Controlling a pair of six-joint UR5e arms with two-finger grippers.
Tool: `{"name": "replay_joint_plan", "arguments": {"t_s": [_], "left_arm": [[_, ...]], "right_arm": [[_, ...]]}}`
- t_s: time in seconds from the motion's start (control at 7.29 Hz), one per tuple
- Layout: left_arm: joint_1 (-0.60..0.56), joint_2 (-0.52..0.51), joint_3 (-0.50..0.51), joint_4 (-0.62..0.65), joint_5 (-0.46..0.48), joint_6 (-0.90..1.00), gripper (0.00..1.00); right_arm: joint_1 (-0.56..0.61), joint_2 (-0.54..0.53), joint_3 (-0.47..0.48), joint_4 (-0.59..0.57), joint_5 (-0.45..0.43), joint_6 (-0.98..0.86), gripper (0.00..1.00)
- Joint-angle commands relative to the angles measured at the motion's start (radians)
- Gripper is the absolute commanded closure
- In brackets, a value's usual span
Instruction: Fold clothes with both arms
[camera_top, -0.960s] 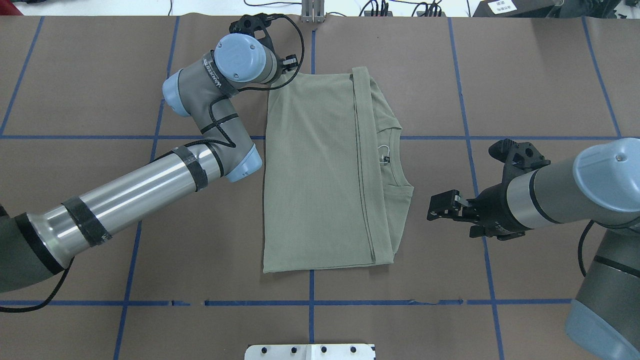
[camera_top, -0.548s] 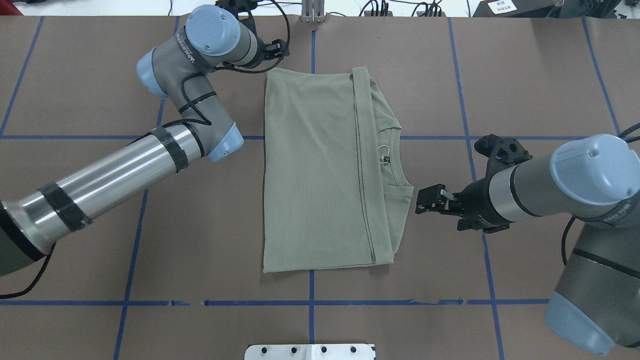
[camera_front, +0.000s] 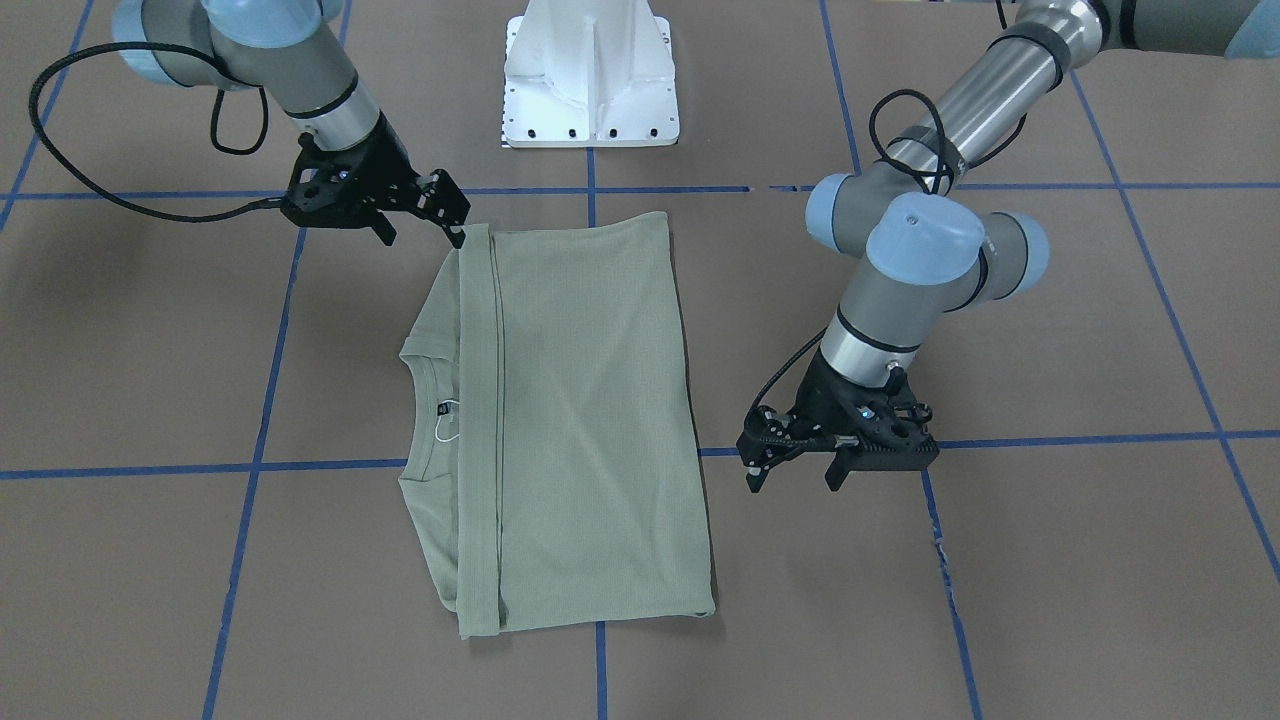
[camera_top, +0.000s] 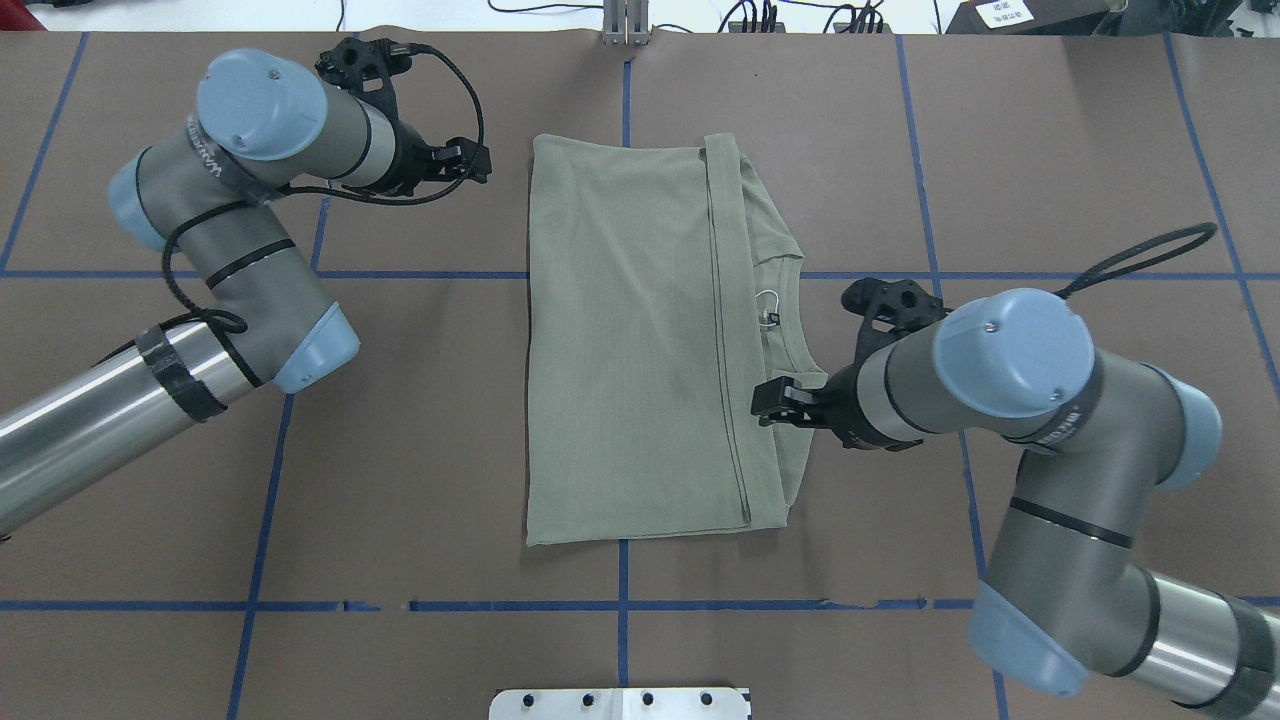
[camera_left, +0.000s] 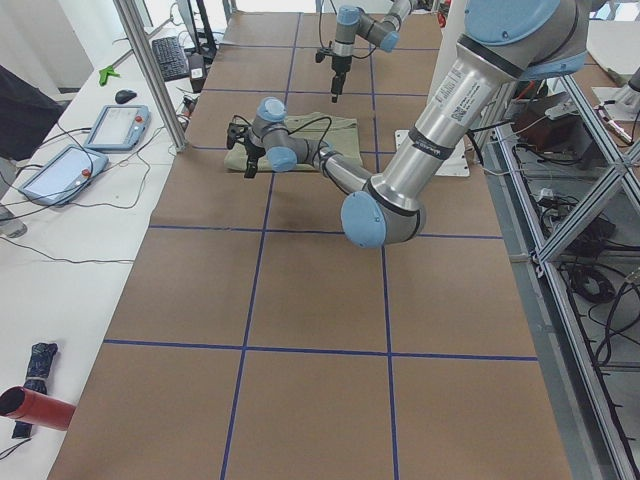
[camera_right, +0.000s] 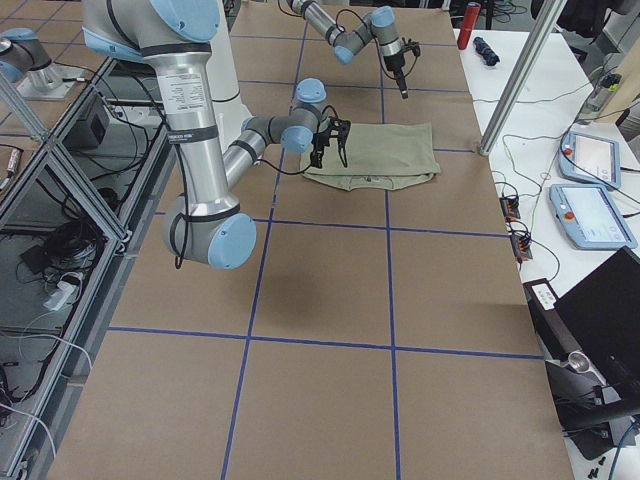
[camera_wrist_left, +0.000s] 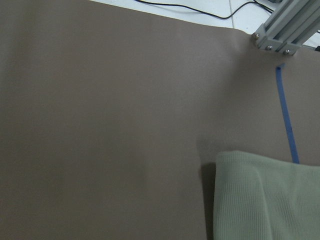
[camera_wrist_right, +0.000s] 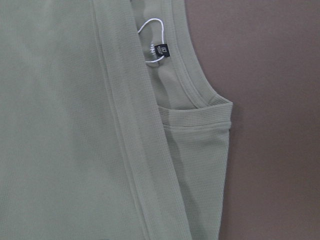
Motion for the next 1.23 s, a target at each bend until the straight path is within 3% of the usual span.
{"name": "replay_joint_plan", "arguments": {"t_s": [0.0,0.14,0.27,1.1], "left_arm": [[0.058,0.091,-0.266,0.178,-0.003,0.0,0.0],[0.082,0.1,-0.357,0.258,-0.003,-0.003,0.0],[0.099,0.101,-0.378,0.286,-0.003,-0.011,0.0],[0.119,0.104,-0.372,0.285,-0.003,-0.015,0.0]], "right_arm": [[-0.043,0.172,-0.123,-0.167,-0.065,-0.102,0.0],[-0.07,0.191,-0.165,-0.167,-0.081,-0.136,0.0],[-0.083,0.191,-0.185,-0.169,-0.084,-0.159,0.0],[-0.096,0.188,-0.21,-0.278,-0.072,-0.253,0.0]]}}
